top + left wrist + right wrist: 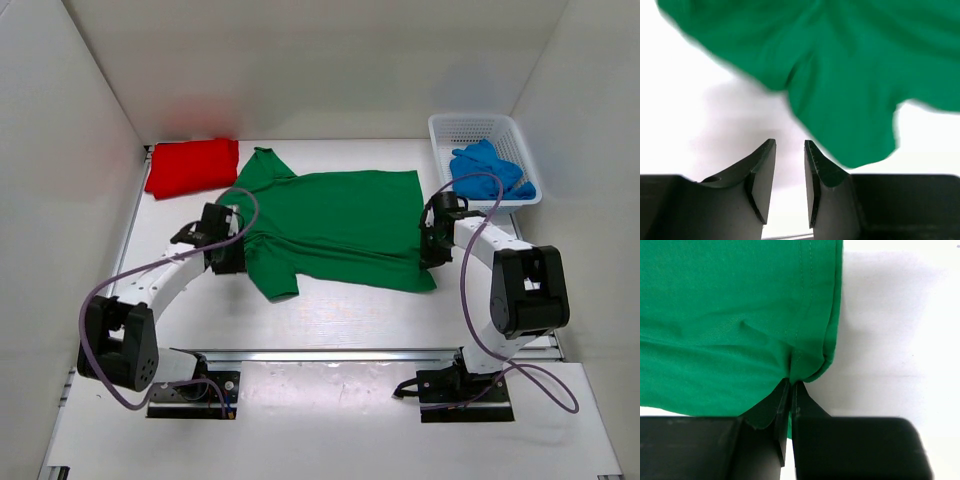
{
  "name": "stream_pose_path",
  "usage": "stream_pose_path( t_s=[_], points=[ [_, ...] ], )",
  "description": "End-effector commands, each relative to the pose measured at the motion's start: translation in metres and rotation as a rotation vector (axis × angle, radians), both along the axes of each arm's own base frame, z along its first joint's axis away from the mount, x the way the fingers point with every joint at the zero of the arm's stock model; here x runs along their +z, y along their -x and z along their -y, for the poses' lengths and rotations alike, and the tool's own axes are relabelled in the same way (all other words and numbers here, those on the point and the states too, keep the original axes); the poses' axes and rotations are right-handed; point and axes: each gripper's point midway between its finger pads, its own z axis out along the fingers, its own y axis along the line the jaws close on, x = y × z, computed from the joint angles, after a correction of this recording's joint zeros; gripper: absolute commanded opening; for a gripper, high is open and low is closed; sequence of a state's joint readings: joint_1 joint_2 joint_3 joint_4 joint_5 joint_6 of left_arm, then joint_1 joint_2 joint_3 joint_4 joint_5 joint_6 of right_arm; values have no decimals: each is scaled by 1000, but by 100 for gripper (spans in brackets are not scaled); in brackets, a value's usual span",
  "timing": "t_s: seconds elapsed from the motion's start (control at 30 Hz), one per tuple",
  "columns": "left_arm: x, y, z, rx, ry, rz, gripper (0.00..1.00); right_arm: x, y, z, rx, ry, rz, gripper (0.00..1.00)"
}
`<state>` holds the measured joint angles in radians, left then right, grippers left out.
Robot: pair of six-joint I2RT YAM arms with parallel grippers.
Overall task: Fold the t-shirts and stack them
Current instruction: Grap the side of the flattened tshirt closest away from the robot with both arms
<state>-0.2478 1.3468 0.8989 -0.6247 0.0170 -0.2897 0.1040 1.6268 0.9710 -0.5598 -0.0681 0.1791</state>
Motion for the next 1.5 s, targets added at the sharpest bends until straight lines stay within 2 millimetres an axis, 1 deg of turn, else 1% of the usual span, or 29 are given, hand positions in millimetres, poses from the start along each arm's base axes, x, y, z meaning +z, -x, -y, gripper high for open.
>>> stream_pose_path(
  t_s=[0.0,0.13,0.17,0.3,0.33,0.4,0.43,0.5,0.53,0.57,0.6,0.67,0.7,0.77,0.83,0.87,0.97,1.03,1.07,1.1,1.13,1.2,1.27,1.3,1.33,1.37,1.4,1.43,1.47],
  points=[
    [-17,10,7,47,33,6,41,11,-4,-2,13,-5,50,0],
    [-35,13,19,71,66,-1,42,9,2,-6,21,-10,41,0],
    [-42,12,17,83,43,-3,42,8,4,-2,9,-11,37,0],
    [-53,6,22,99,56,3,42,3,9,-4,12,-19,34,0],
    [-59,10,23,104,61,-15,42,2,9,-3,8,-17,33,0],
    [-60,6,28,108,74,0,42,-1,10,-2,5,-17,28,0],
    [-64,8,28,105,61,-5,41,-3,15,-1,5,-20,16,3],
    [-69,8,30,99,48,-21,43,-1,15,-1,1,-14,19,22],
    [-73,9,31,95,37,-30,43,-2,19,0,-6,-7,7,40],
    [-75,9,33,89,34,-37,44,0,21,-1,-16,-12,10,54],
    [-80,9,32,94,21,-51,44,6,23,-1,-24,-14,28,63],
    [-83,10,33,93,25,-54,46,7,32,2,-48,-1,33,68],
    [-83,9,37,86,28,-49,46,11,34,1,-50,-6,49,68],
    [-84,8,38,85,27,-51,17,3,48,-4,-49,-15,13,69],
    [-84,7,41,78,29,-58,3,-3,54,-3,-61,-21,3,68],
    [-84,7,43,68,35,-61,0,-7,60,-5,-64,-27,-18,69],
    [-85,16,41,43,23,-87,0,-20,76,-6,-73,-8,-75,68],
    [-80,19,40,34,23,-87,0,-20,77,-11,-69,-27,-75,47],
    [-76,22,40,26,32,-84,0,-22,84,-15,-71,-45,-100,19],
    [-66,25,42,5,43,-80,0,-19,82,-15,-72,-44,-94,0],
    [-63,34,40,-7,27,-102,0,-14,81,-16,-66,-41,-76,0],
    [-36,43,41,-38,31,-59,0,-5,87,-18,-54,-44,-73,0],
    [-21,61,33,-40,37,-58,0,7,90,-20,-39,-60,-41,0],
    [-9,64,31,-38,54,-23,0,10,98,-21,-32,-68,-52,0],
    [0,74,27,-43,70,-15,0,15,99,-21,-28,-76,-38,0],
    [0,84,22,-36,63,-41,0,20,104,-22,-12,-75,-33,0],
    [6,87,19,-40,72,-17,0,25,107,-20,-11,-51,-32,0],
    [8,98,18,-51,81,-30,0,36,103,-24,1,-47,4,0],
    [6,108,14,-57,70,-58,0,37,110,-26,18,-47,-14,0]
  ],
)
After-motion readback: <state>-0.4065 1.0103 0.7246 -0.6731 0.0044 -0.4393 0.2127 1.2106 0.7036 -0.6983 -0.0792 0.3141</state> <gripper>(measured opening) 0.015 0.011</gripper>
